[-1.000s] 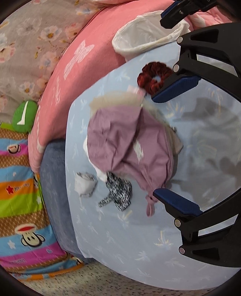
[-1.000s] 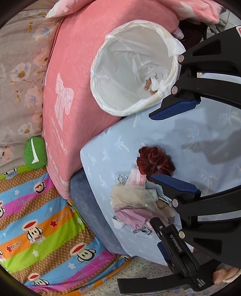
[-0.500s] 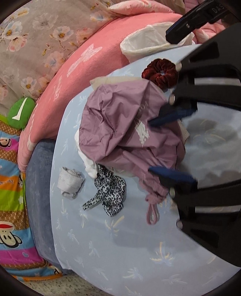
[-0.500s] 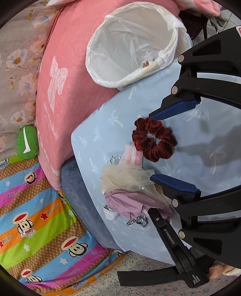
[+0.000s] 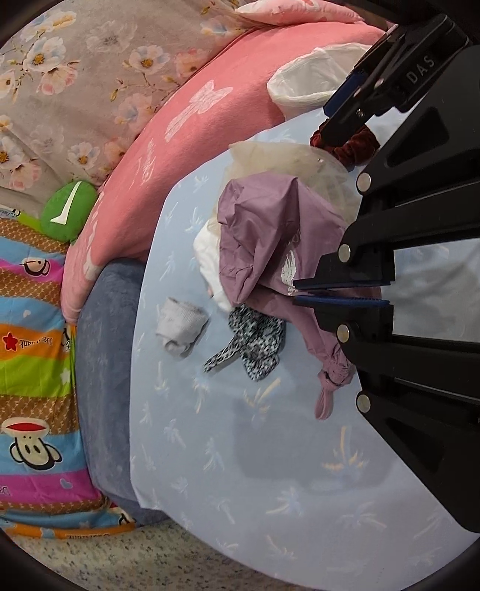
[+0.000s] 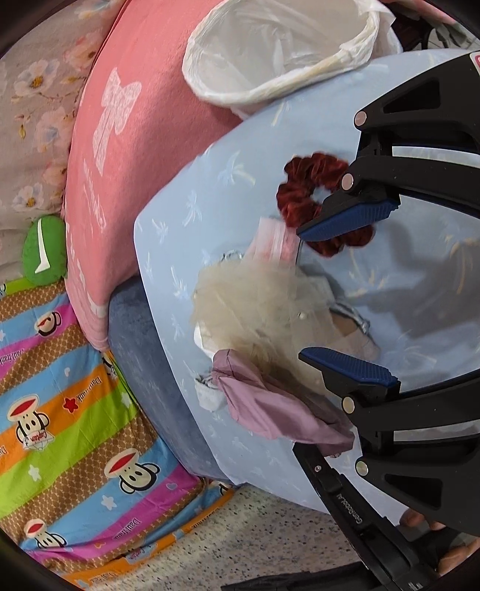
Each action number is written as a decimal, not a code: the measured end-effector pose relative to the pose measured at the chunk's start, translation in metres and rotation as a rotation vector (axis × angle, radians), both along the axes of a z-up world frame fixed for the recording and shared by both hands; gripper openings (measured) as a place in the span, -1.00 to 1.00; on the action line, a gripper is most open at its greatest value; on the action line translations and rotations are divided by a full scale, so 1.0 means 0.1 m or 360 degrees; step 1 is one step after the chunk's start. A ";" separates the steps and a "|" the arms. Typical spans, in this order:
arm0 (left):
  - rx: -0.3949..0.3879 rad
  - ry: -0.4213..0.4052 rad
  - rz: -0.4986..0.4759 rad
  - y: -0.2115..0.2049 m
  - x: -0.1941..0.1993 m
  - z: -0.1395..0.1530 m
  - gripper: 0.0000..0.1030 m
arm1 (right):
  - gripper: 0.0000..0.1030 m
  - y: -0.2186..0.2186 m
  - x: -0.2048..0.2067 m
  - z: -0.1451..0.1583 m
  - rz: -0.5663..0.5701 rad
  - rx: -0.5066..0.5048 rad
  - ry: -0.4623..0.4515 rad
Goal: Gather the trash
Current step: 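Reach the left tool to the lilac cap and close on it, then lift the lilac cap with the left tool and carry it to the wastebasket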
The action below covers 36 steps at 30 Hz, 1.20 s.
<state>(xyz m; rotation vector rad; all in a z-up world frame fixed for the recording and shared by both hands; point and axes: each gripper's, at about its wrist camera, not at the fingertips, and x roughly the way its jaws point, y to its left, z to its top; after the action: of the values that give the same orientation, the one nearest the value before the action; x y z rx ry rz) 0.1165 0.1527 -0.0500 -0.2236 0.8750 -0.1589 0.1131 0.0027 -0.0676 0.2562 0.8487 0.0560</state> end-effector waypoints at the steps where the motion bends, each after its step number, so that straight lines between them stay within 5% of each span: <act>1: 0.0002 -0.0004 0.0000 0.00 0.01 0.01 -0.93 | 0.10 0.03 0.04 -0.01 0.0006 -0.0004 0.0003; 7: 0.0021 -0.0014 0.0001 0.00 0.03 0.03 -0.93 | -0.21 0.12 0.24 -0.15 0.0026 -0.0004 0.0059; 9: 0.0019 -0.0013 -0.0002 -0.01 0.04 0.03 -0.93 | -0.67 0.13 0.28 -0.21 0.0032 0.0008 0.0091; 11: 0.0022 -0.0015 -0.0006 -0.01 0.03 0.04 -0.93 | -0.88 0.11 0.27 -0.23 0.0030 0.0026 0.0104; 27: 0.0072 -0.0174 -0.0121 -0.44 -0.16 0.52 -0.93 | -0.89 -0.33 -0.22 0.65 -0.0072 0.0082 -0.0247; 31: 0.0018 -0.0108 -0.0153 -0.47 -0.14 0.46 -0.90 | -0.89 -0.52 -0.34 0.80 -0.0112 0.0104 -0.0297; 33: 0.0022 -0.0057 -0.0140 -0.47 -0.12 0.36 -0.75 | -0.89 -0.58 -0.39 0.84 -0.0129 0.0114 -0.0308; 35: 0.0006 -0.0015 -0.0136 -0.47 -0.12 0.26 0.17 | -0.89 -0.63 -0.43 0.87 -0.0146 0.0125 -0.0318; 36: -0.0008 -0.0001 -0.0118 -0.45 -0.12 0.21 0.38 | -0.89 -0.65 -0.44 0.87 -0.0153 0.0131 -0.0323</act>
<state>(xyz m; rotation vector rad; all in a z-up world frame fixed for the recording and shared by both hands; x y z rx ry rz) 0.1047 0.1077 -0.0294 -0.1957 0.8831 -0.2303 0.0687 -0.0620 0.0197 0.3623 0.6319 0.0264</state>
